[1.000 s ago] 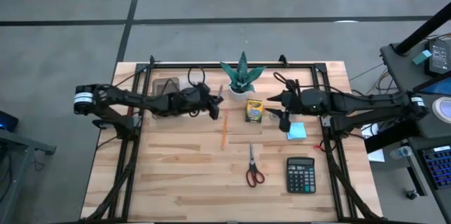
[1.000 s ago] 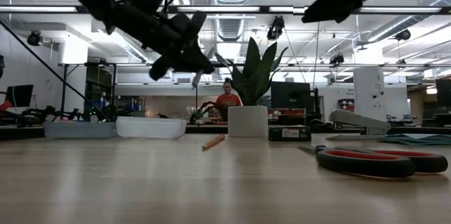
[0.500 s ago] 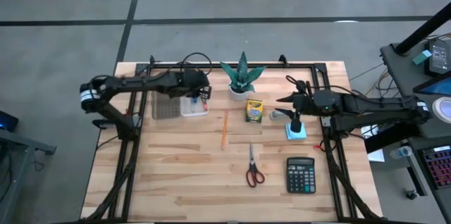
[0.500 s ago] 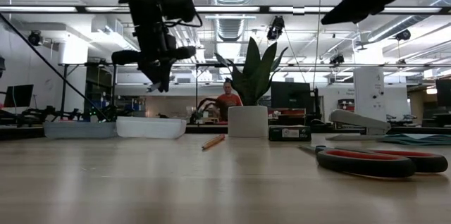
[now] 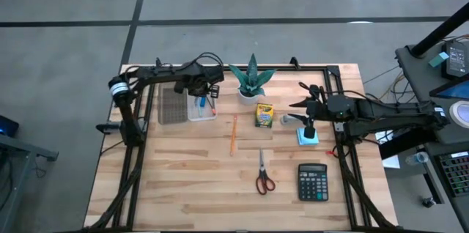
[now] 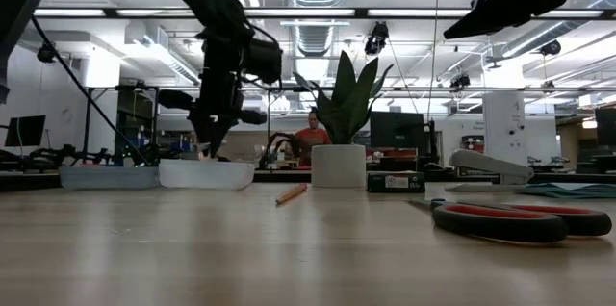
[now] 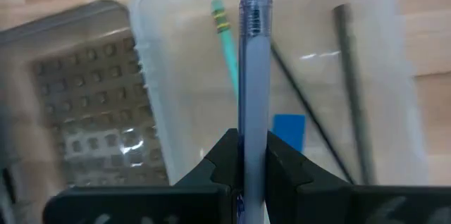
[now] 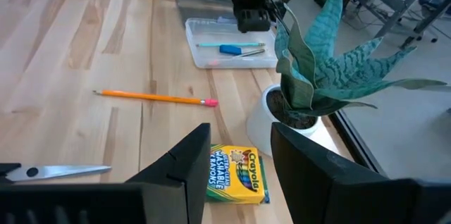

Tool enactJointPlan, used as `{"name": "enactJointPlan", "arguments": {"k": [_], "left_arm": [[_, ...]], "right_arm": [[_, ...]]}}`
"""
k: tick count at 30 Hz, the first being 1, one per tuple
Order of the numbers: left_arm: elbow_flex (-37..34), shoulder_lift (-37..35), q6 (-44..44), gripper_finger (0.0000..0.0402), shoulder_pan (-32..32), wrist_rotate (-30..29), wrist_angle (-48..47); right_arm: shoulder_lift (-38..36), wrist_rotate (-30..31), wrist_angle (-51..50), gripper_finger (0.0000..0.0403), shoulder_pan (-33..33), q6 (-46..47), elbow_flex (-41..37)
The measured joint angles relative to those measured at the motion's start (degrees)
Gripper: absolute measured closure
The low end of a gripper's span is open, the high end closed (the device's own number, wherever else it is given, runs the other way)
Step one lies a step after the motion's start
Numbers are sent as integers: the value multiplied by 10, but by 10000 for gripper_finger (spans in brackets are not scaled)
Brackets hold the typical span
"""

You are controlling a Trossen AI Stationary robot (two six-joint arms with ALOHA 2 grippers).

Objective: Pack school essentials
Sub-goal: Put the purple pen into the black supply box, then put the black scissor into the black supply box

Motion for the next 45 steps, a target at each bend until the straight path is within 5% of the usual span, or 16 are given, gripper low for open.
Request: {"name": "enactJointPlan", "arguments": {"k": [24,38,45], "left_arm": [[11,33,-12,355,4,9,-48],[13,33,2,264,4,16,-48],[13,28,33,251,-17,19,-48]], "right_arm": [[1,0,5,264,0,-4,0],[1,0,5,264,0,-4,0],[1,0,5,264,0,-4,0]]}}
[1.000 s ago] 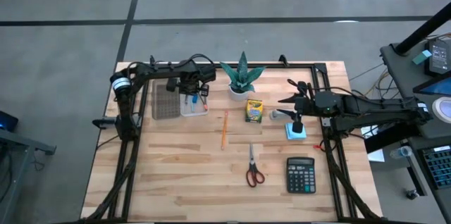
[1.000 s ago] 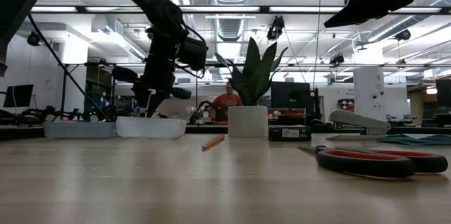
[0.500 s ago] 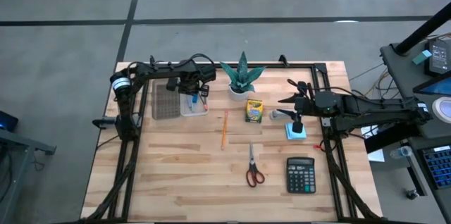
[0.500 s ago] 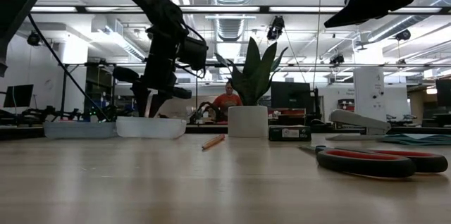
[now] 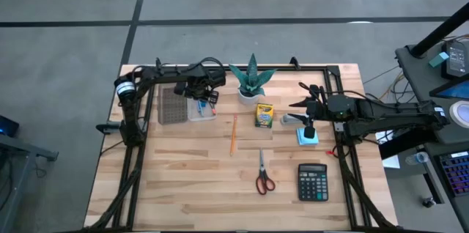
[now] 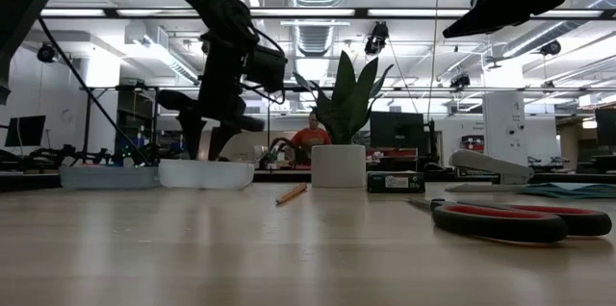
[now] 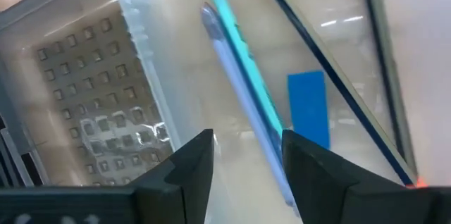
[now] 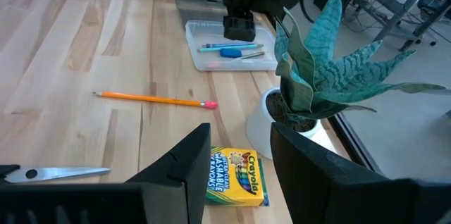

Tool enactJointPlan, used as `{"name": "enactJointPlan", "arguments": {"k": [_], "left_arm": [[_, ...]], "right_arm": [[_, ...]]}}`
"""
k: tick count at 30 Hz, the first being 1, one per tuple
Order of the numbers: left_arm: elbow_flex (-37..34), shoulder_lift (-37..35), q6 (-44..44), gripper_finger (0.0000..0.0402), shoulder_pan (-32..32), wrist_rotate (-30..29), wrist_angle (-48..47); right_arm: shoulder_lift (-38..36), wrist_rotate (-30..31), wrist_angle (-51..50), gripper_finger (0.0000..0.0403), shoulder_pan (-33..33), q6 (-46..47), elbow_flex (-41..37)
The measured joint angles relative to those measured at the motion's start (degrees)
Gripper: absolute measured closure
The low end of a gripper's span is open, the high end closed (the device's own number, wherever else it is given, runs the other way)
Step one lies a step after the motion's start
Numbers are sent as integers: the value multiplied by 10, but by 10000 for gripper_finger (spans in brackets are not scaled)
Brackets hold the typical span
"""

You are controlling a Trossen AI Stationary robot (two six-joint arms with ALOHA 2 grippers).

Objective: Pack school essentials
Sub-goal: Put the black scissor into the black supply box

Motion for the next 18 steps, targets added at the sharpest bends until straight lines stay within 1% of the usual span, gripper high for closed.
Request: {"name": "enactJointPlan", "arguments": {"k": [6,10,12,15,18], "left_arm": [[0,-19,16,251,-44,-5,2],[0,-46,19,251,-87,-42,7],[-1,-66,37,251,-111,-61,22],[-3,-97,93,251,-147,-87,67],[-14,-129,199,251,-183,-101,150]], "right_arm": [[0,0,1,264,0,3,0],[2,0,9,264,0,7,0],[5,0,23,264,0,9,0],[14,0,44,264,0,14,0],[30,0,64,264,0,16,0]]}}
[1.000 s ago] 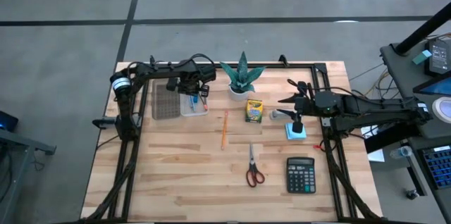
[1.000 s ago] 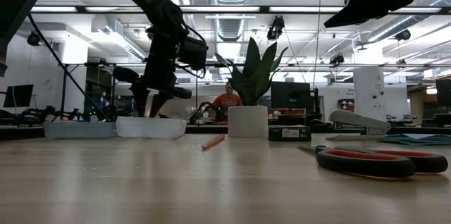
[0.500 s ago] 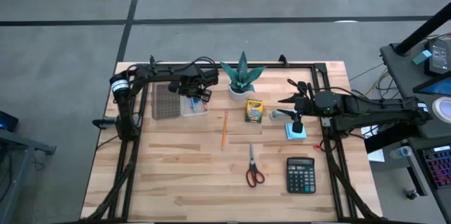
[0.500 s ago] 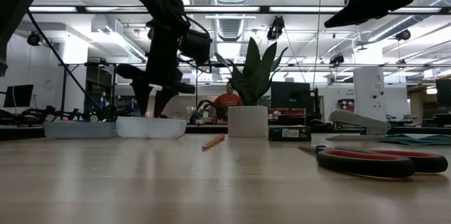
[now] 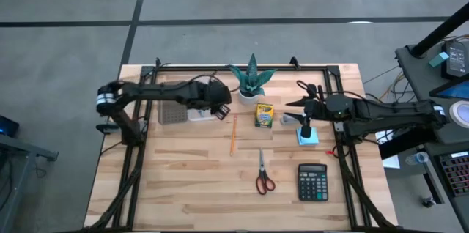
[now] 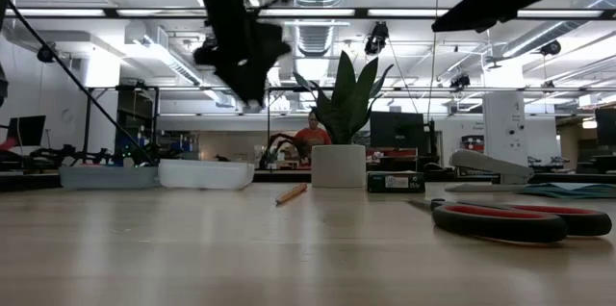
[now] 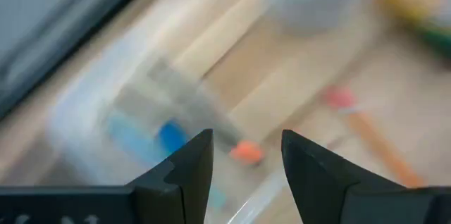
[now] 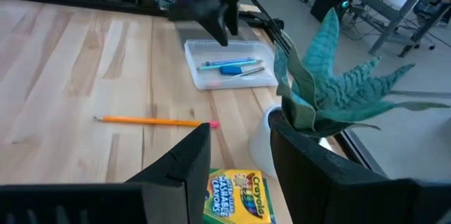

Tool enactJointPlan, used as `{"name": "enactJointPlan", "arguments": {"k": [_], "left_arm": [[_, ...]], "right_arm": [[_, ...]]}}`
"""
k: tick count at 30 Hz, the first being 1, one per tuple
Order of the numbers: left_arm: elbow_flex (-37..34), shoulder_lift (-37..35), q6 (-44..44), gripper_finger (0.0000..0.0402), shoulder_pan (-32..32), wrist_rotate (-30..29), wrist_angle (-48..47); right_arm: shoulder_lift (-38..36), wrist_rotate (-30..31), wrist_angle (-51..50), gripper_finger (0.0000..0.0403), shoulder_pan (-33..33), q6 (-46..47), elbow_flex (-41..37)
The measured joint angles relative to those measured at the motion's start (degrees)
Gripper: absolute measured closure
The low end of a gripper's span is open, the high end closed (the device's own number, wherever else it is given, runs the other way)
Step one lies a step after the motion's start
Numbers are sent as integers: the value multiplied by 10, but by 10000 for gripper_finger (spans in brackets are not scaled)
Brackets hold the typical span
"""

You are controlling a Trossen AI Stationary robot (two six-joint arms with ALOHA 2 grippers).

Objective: Pack school essentials
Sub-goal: Put the black scissor into the black supply box

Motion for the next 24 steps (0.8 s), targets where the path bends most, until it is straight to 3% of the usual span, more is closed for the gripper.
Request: {"name": "enactJointPlan", "arguments": {"k": [4,8,19,24], "left_arm": [[-22,-32,159,251,-50,1,148],[-54,-61,264,251,-88,1,265],[-148,-136,416,251,-113,29,441],[-215,-171,472,251,-113,51,542]], "right_arm": [[25,0,23,264,0,1,0],[54,0,35,264,0,20,9],[115,-7,24,264,3,157,20],[136,-50,16,264,5,247,27]]}}
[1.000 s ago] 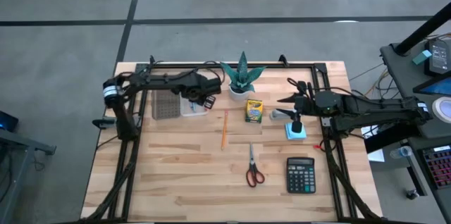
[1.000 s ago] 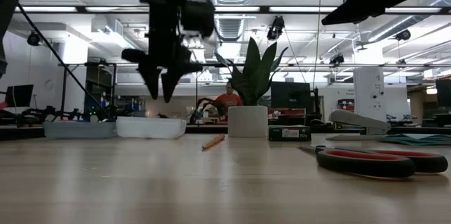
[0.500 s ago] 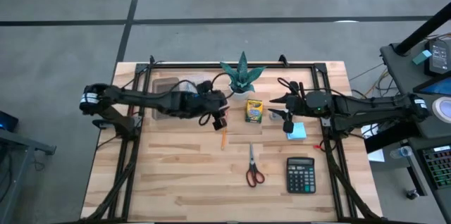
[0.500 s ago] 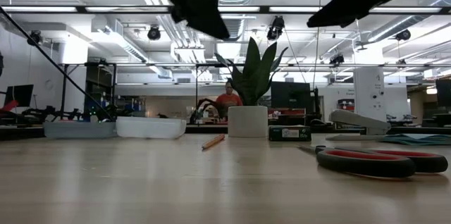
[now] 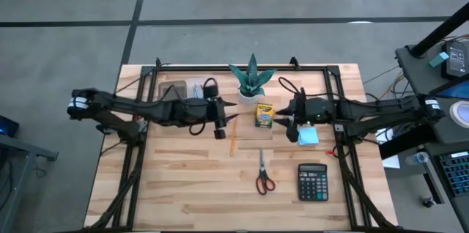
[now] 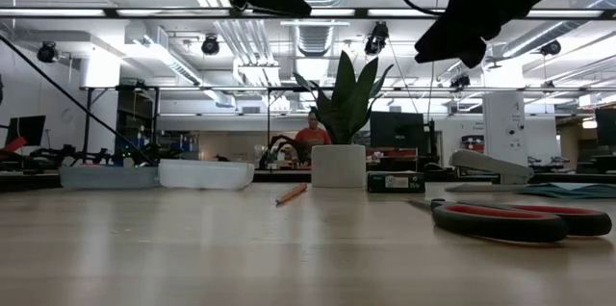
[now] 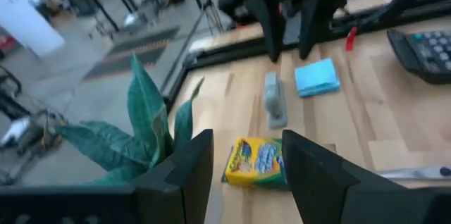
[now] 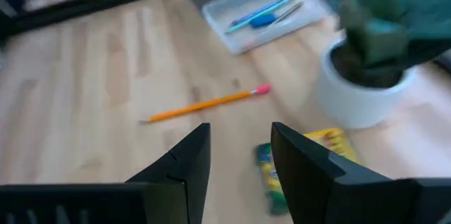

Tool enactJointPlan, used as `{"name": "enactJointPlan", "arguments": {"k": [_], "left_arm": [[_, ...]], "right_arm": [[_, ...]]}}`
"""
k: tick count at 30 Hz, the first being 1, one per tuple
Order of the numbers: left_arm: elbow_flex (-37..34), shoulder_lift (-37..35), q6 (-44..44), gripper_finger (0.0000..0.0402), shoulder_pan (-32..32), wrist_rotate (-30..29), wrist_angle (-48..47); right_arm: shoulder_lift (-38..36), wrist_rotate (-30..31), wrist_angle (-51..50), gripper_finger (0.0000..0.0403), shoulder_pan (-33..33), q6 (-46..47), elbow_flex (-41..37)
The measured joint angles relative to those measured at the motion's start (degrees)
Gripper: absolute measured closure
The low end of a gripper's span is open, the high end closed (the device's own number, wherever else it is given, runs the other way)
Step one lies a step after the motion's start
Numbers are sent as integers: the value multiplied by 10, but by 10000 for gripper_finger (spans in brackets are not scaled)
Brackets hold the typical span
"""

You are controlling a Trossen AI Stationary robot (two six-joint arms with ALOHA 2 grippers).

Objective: Pack school essentials
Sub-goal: Put the black scissor into the black supply box

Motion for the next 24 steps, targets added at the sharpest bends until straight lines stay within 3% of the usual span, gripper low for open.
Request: {"name": "enactJointPlan", "arguments": {"k": [5,15,24], "left_arm": [[-62,-33,32,251,2,1,68],[-157,-84,34,251,2,0,114],[-194,-123,-36,251,-2,0,120]], "right_arm": [[28,-16,-6,264,17,74,18],[127,-17,-13,264,83,155,107],[240,-21,-199,264,126,312,232]]}}
